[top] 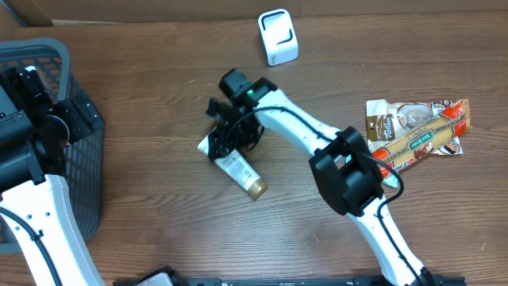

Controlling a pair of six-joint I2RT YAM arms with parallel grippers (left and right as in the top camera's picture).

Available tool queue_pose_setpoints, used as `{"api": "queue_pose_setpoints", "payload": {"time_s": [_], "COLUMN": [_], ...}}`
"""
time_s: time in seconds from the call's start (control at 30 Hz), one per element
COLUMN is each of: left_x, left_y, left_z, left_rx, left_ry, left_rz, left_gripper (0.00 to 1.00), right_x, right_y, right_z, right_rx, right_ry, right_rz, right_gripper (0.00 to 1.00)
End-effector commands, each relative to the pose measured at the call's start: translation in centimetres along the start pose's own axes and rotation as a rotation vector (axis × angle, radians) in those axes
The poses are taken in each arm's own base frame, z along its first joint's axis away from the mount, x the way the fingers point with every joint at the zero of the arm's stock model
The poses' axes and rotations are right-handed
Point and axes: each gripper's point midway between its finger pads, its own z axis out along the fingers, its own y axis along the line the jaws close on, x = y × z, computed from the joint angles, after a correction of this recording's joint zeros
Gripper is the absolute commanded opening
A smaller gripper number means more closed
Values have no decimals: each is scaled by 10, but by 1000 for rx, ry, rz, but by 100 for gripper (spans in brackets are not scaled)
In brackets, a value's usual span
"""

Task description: Scan the item barcode

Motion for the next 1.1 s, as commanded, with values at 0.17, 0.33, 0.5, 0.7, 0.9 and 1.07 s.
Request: {"api": "queue_pose_setpoints", "payload": {"time_s": [0.17,0.33,0.5,0.7,0.9,1.07], "left_x": [-1,-1,-1,-1,-1,-1], "left_y": [-1,-1,-1,-1,-1,-1], "left_z": [-1,-1,-1,-1,-1,-1], "left_rx": [7,6,6,6,6,6], "left_ry": [-2,-2,-2,-2,-2,-2], "left_rz": [24,24,24,24,24,24], "left_gripper": [100,100,100,99,100,100], "right_x": [65,59,25,24,62,92], "right_y": [28,-3,9,22,39,59], "right_z": [20,-3,-54,-111,-92,-63], "right_rx": [92,294,317,385,436,487], "right_ry": [263,257,94,-48,39,96], "right_rz": [-168,-115,-48,291,550,708], "right_gripper": [82,90,92,77,70,57]}}
